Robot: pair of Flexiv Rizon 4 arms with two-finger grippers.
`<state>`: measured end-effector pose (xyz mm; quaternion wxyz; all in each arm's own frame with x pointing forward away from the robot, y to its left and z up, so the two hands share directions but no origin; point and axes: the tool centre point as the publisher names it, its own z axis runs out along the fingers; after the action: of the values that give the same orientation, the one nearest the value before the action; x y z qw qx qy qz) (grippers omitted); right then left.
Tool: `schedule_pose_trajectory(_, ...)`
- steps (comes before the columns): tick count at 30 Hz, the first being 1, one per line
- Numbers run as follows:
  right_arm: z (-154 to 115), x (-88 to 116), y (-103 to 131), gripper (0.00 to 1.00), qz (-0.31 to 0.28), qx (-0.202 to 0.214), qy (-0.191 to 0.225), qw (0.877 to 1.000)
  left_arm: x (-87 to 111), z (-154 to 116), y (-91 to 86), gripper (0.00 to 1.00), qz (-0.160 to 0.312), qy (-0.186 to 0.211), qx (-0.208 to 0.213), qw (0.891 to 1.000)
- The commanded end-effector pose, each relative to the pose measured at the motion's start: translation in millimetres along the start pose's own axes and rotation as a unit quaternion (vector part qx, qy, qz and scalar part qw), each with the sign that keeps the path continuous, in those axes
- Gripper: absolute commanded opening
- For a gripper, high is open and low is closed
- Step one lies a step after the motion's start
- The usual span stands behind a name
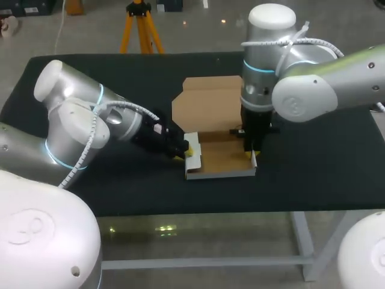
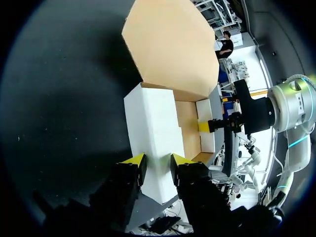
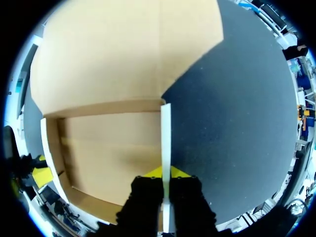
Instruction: Assemble the packaging by folding the flat box into shape, placing the metal phone stand inside, and closing the box properly
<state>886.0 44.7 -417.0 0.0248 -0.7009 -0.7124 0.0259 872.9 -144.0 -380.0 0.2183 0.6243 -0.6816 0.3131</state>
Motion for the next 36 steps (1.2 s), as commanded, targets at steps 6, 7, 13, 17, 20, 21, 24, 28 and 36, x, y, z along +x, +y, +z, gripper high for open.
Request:
schedule_pose_trajectory(6,-0.9,1.6,-0.1,0.0,0.0,0.001,-0.001,1.0,-0.2,9.7,-6.8,0.35,-0.004,-0.095,-0.014,0.995)
schedule_pose_trajectory(7,-0.9,1.6,-0.1,0.0,0.0,0.001,-0.001,1.0,-0.7,10.0,-7.0,0.35,-0.004,-0.108,-0.014,0.994)
schedule_pose_trajectory(13,-0.9,1.6,-0.1,0.0,0.0,0.001,-0.001,1.0,-1.7,9.9,-6.5,0.34,-0.009,-0.155,-0.014,0.988)
schedule_pose_trajectory(17,-0.9,1.6,-0.1,0.0,0.0,0.001,-0.001,1.0,-2.1,11.4,-6.8,0.31,-0.01,-0.186,-0.015,0.982)
schedule_pose_trajectory(20,-0.9,1.6,-0.1,0.0,0.0,0.001,-0.001,1.0,-2.4,12.7,-7.4,0.29,-0.012,-0.207,-0.016,0.978)
schedule_pose_trajectory(21,-0.9,1.6,-0.1,0.0,0.0,0.001,-0.001,1.0,-2.5,13.2,-7.6,0.29,-0.012,-0.213,-0.016,0.977)
schedule_pose_trajectory(24,-0.9,1.6,-0.1,0.0,0.0,0.001,-0.001,1.0,-3.7,16.3,-8.1,0.27,-0.014,-0.243,-0.016,0.97)
schedule_pose_trajectory(28,-0.9,1.6,-0.1,0.0,0.0,0.001,-0.001,1.0,-5.9,20.7,-8.7,0.27,-0.013,-0.277,-0.017,0.961)
schedule_pose_trajectory(36,-0.9,1.6,-0.1,0.0,0.0,0.001,-0.001,1.0,-10.4,25.7,-11.6,0.24,-0.005,-0.333,-0.007,0.943)
